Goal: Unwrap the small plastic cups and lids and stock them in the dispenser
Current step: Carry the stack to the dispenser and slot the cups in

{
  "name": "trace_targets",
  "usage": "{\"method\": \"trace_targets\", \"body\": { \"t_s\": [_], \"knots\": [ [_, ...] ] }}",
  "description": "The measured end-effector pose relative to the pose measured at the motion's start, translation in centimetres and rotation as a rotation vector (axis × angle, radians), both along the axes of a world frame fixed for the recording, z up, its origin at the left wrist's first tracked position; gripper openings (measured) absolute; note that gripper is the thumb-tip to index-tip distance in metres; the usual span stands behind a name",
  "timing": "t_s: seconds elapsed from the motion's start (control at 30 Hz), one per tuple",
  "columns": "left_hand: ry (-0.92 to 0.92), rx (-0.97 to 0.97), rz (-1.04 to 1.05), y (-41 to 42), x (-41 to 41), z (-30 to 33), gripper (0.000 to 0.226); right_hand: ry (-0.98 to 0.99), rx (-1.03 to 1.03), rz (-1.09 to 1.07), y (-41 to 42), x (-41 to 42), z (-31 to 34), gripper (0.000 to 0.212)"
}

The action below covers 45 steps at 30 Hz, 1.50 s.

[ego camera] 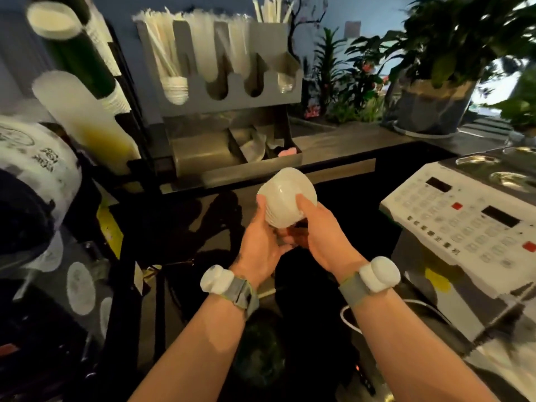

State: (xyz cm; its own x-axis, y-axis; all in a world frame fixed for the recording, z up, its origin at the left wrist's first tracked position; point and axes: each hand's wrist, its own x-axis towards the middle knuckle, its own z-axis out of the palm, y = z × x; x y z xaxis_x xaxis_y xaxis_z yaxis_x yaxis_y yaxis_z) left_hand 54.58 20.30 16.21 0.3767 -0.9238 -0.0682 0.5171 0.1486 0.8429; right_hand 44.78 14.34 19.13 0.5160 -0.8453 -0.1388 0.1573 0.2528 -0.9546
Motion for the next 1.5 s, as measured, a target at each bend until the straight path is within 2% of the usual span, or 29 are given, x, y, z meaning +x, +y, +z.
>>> {"method": "trace_targets", "body": {
  "t_s": [0.1, 0.2, 0.33, 0.43, 0.53, 0.63, 0.87, 1.03, 1.2, 1.33, 1.5],
  "knots": [
    [0.067, -0.036, 0.08, -2.9, 1.5, 0.8, 0.056, 0.221, -0.277, -0.038, -3.5, 2.3, 0.4, 0.05],
    [0.102, -0.096, 0.12, -6.0, 2.9, 2.0, 0.056, 0.348, -0.657, -0.213, -7.6, 3.5, 1.3, 0.054],
    [0.137, -0.098, 0.17, -9.7, 3.9, 4.7, 0.056, 0.308, -1.086, -0.348, -11.6, 4.9, 3.3, 0.029],
    [0.079, -0.126, 0.176, -12.0, 4.8, 6.8, 0.051, 0.262, -1.262, -0.382, -14.0, 6.3, 4.8, 0.017],
    [0.043, -0.151, 0.268, -13.9, 5.9, 9.1, 0.064, 0.198, -1.304, -0.364, -16.3, 7.5, 6.7, 0.02],
    [-0.03, -0.172, 0.303, -14.8, 7.2, 10.6, 0.055, 0.212, -1.33, -0.325, -17.2, 8.1, 7.9, 0.021],
    [-0.176, -0.189, 0.4, -15.9, 9.9, 12.8, 0.08, 0.146, -1.156, -0.095, -17.7, 10.3, 10.9, 0.033],
    [-0.092, -0.204, 0.349, -15.3, 11.5, 13.6, 0.063, 0.162, -1.083, -0.041, -17.7, 11.4, 11.9, 0.054],
    [-0.222, -0.197, 0.429, -13.9, 14.2, 16.2, 0.043, 0.079, -1.042, -0.06, -16.6, 14.1, 13.6, 0.051],
    [-0.336, -0.237, 0.466, -13.0, 16.0, 17.3, 0.04, 0.003, -0.966, -0.022, -15.7, 15.9, 14.9, 0.054],
    [-0.414, -0.262, 0.524, -12.5, 18.0, 17.6, 0.047, 0.014, -0.865, 0.044, -14.8, 18.1, 15.9, 0.071]
  ]
}}
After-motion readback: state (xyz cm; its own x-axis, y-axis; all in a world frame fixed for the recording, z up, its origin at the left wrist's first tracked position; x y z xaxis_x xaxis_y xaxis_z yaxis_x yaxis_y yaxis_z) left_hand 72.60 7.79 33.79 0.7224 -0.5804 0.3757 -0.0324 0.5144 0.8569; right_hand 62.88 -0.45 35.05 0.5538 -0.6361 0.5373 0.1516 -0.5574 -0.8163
